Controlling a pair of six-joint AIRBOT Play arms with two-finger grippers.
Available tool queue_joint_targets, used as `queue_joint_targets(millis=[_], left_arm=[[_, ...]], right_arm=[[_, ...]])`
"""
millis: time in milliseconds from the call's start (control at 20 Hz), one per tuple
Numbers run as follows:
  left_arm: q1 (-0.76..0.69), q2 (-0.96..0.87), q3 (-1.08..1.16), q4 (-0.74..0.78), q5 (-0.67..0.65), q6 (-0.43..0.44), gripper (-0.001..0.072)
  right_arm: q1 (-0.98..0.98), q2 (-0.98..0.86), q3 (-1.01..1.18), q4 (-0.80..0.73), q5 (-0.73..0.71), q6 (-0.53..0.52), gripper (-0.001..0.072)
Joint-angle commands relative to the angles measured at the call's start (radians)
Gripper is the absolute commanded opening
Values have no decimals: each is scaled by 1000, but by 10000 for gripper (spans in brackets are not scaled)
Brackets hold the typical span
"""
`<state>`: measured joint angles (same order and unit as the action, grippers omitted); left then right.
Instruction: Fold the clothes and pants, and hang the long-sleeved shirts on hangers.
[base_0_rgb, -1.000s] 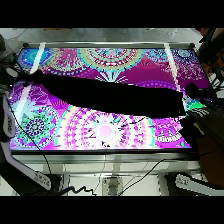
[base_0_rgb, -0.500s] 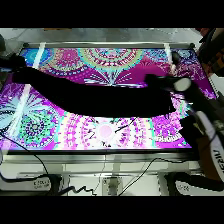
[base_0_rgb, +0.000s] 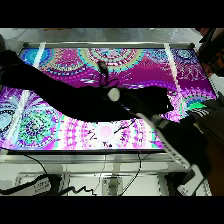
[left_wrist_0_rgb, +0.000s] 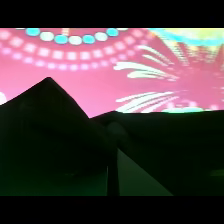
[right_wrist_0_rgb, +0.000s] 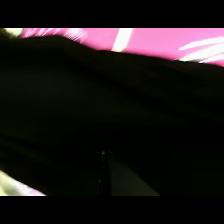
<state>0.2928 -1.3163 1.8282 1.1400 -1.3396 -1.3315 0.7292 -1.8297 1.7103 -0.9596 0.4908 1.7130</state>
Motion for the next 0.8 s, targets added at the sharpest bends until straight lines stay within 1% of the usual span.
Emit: queue_joint_targets(millis=[0, 100, 200, 300, 350, 400, 450, 550, 600, 650, 750], left_arm=[[0, -8, -2, -121, -15, 1, 9], [0, -27, -7, -132, -16, 0, 9], [0, -51, -24, -148, -17, -13, 10], [-4, -74, -49, -207, -16, -13, 9], [-9, -84, -62, -224, -14, -10, 10], [-23, -93, -77, -232, -15, 13, 10], [-42, -100, -94, -233, -15, 36, 10], [-95, -111, -142, -233, -10, 54, 10], [-135, -119, -172, -233, 1, 87, 10], [-180, -129, -200, -233, 22, 111, 9], [-294, -160, -256, -233, 94, 137, 10]], right_arm=[[104, -156, 161, 72, -52, 95, 19], [134, -212, 226, 112, -65, 105, 18], [151, -246, 274, 121, -64, 105, 19], [143, -249, 280, 119, -52, 104, 19], [128, -244, 280, 111, -11, 102, 19], [105, -236, 280, 94, 47, 99, 20], [76, -223, 280, 64, 117, 99, 20], [-13, -180, 280, -8, 294, 99, 20], [-62, -152, 280, -42, 375, 90, 20], [-116, -117, 280, -75, 443, 57, 20], [-217, -35, 280, -143, 539, 10, 20]])
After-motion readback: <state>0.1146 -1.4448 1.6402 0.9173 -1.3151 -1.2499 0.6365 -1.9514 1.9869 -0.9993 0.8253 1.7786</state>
